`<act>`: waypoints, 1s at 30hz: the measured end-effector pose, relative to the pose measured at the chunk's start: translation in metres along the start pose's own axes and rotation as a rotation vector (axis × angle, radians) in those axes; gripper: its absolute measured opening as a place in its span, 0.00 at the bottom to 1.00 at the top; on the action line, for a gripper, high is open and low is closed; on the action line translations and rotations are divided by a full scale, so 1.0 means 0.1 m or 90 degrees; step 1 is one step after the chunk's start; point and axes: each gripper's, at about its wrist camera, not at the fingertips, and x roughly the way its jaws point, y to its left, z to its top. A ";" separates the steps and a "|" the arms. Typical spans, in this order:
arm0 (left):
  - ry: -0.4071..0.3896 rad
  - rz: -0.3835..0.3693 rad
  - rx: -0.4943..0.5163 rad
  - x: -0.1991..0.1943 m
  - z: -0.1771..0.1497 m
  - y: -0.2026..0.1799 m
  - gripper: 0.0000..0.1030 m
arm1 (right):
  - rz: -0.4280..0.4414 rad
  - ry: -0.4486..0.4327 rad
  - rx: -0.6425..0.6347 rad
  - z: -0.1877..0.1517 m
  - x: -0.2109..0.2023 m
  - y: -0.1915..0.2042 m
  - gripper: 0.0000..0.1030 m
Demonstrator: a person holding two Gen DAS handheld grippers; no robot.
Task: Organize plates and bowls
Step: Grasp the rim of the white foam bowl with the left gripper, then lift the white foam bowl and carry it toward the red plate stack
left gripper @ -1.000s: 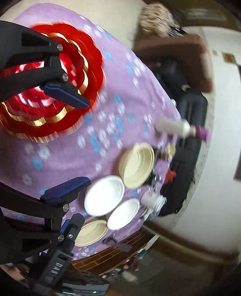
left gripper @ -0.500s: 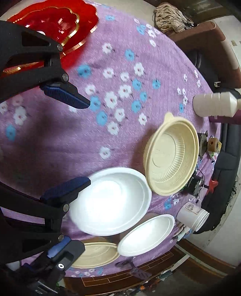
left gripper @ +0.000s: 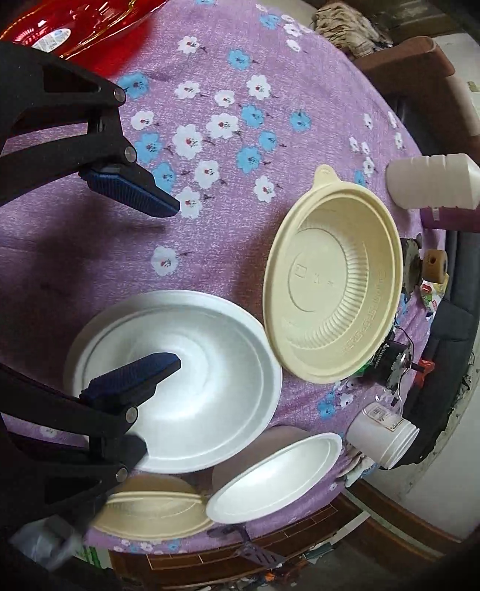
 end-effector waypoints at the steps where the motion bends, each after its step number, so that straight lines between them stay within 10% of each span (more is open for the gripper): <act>1: 0.001 0.001 0.002 0.00 -0.01 0.00 0.62 | -0.014 0.012 0.007 0.00 0.07 -0.02 0.20; 4: 0.018 -0.003 0.030 0.04 -0.02 -0.04 0.16 | -0.001 0.006 0.015 -0.06 0.12 -0.05 0.09; 30: -0.096 -0.024 0.091 -0.73 -0.73 0.02 0.14 | -0.010 -0.095 -0.052 -0.86 -0.59 0.12 0.09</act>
